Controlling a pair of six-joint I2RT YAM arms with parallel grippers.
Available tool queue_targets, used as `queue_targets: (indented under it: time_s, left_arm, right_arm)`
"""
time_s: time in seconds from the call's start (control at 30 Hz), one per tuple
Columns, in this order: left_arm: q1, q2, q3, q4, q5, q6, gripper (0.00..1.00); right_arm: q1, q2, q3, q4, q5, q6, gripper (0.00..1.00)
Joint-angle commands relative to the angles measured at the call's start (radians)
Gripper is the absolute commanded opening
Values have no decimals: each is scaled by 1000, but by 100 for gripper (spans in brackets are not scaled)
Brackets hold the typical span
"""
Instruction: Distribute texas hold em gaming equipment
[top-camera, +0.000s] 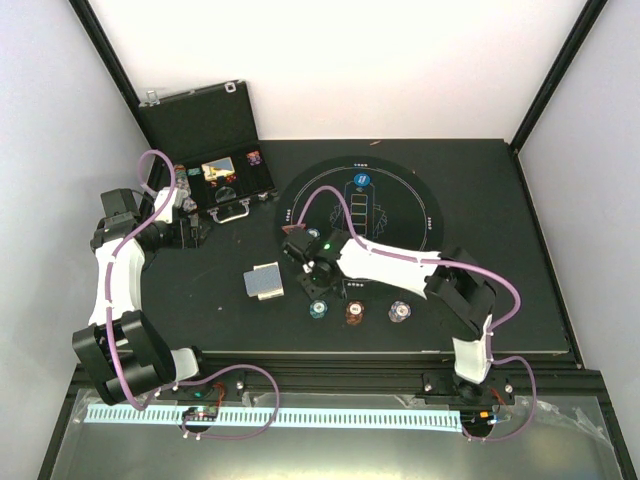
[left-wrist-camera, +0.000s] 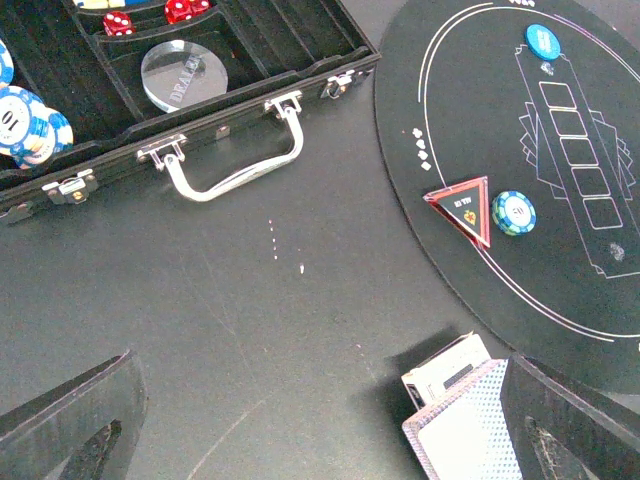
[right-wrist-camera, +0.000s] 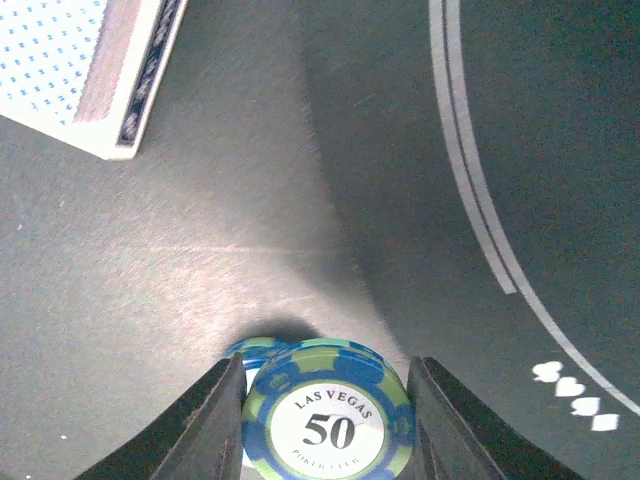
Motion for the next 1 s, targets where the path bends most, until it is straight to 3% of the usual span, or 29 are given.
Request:
queue_targets:
  time_s: [0.0, 0.23, 0.5, 0.7, 0.97]
  left_arm:
    - [8, -21, 47, -18, 13, 17, 99]
    - [8, -14, 55, -23, 22, 13, 99]
    - [11, -3, 64, -40, 23, 23, 99]
    - [14, -1, 66, -45, 33, 27, 99]
    - [14, 3, 61, -44, 37, 31, 99]
  right_arm:
    - [-79, -48, 60, -47, 48, -41, 17]
    - [-327, 38, 228, -59, 82, -104, 17]
    - [-566, 303, 608, -105, 93, -105, 17]
    - [-663, 522, 850, -162, 107, -112, 17]
    - [-703, 634, 908, -100, 89, -121, 18]
